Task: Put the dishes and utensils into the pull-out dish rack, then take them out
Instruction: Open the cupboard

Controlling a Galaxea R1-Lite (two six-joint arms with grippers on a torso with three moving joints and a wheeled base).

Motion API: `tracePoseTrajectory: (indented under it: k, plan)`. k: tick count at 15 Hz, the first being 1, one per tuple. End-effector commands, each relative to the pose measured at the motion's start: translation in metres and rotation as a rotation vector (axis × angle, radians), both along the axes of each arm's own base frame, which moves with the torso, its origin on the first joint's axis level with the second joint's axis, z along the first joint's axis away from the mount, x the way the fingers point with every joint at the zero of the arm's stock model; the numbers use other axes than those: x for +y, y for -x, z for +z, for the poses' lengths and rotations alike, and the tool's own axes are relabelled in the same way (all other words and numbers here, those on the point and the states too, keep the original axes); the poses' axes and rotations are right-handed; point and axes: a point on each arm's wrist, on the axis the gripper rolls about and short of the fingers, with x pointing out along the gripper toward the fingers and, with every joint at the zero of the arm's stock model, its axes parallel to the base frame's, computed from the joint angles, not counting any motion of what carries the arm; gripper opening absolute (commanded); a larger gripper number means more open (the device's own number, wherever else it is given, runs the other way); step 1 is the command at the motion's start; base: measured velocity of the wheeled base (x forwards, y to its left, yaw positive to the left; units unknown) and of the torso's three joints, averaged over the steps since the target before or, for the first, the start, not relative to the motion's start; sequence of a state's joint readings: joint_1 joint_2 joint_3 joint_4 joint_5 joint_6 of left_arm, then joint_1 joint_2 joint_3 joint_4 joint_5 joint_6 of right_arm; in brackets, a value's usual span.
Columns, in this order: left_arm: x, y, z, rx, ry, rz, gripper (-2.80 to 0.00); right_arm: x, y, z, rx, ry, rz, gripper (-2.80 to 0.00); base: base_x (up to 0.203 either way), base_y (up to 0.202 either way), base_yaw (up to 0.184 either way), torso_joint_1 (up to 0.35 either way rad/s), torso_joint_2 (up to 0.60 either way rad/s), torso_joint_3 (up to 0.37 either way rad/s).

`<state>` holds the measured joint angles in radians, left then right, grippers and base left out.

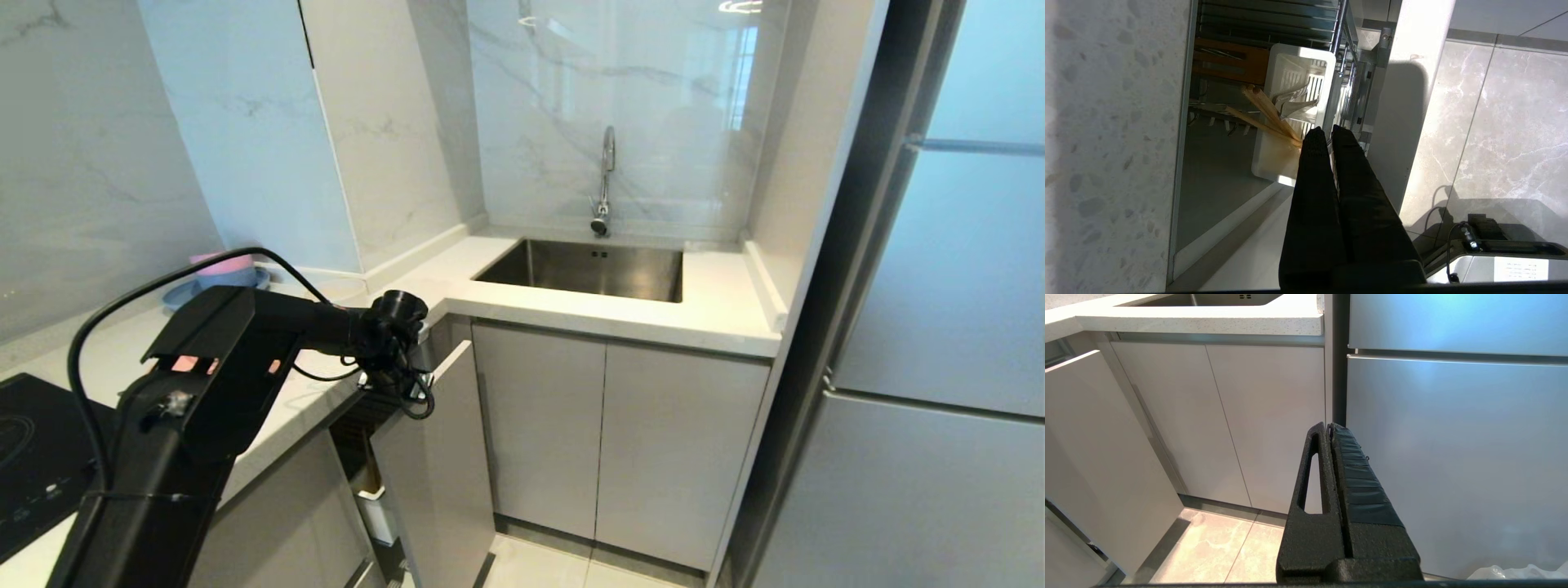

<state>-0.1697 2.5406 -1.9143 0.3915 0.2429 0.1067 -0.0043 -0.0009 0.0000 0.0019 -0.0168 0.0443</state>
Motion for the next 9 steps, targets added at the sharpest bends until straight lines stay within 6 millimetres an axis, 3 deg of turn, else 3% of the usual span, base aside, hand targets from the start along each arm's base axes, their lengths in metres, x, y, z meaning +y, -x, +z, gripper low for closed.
tracePoseTrajectory:
  k: [1, 9]
  plan:
    - [-0.003, 0.001, 0.001, 0.003, 0.002, -0.004, -2.80, 0.000, 0.000, 0.000, 0.003, 0.000, 0.001, -2.80, 0.000, 0.000, 0.000, 0.000, 0.00, 0.000]
    - [-0.025, 0.007, -0.003, 0.013, 0.022, -0.017, -2.80, 0.000, 0.000, 0.000, 0.002, 0.000, 0.000, -2.80, 0.000, 0.000, 0.000, 0.000, 0.00, 0.000]
